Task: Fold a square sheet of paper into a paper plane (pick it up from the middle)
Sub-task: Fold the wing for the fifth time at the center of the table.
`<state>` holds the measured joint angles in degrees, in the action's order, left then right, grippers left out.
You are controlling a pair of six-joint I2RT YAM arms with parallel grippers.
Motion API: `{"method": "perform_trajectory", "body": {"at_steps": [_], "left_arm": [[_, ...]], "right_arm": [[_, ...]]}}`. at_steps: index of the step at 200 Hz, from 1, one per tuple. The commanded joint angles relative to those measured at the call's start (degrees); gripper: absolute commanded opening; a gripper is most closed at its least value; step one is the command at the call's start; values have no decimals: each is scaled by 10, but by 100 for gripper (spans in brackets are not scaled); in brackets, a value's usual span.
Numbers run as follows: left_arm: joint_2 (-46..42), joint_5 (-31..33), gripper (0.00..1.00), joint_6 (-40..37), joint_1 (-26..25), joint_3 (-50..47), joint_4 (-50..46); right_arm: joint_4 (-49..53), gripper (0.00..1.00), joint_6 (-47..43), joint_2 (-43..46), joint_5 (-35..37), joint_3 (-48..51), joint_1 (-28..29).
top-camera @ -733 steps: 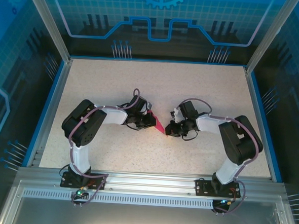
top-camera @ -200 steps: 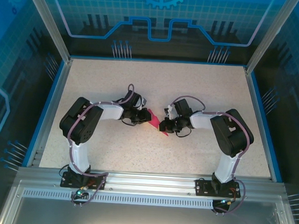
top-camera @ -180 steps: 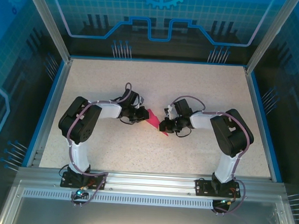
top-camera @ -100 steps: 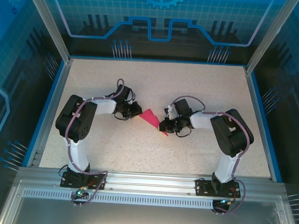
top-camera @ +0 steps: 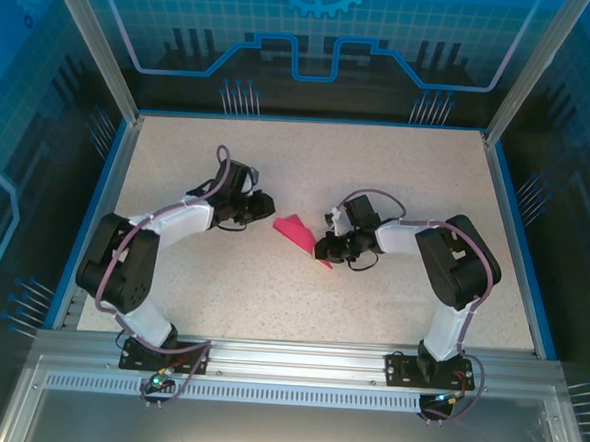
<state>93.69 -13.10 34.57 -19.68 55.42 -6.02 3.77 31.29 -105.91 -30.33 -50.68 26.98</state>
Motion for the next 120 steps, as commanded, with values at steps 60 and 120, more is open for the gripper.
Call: {"method": "perform_trajectory", "body": {"at_steps": [60,120], "left_arm": [[125,-3,21,42,-116,41,31],[170,81,21,57,-117,64,-34]], "right_arm": [[85,5,6,-27,41,27,-10],[90,5,3,-29,44,24,-10]]}}
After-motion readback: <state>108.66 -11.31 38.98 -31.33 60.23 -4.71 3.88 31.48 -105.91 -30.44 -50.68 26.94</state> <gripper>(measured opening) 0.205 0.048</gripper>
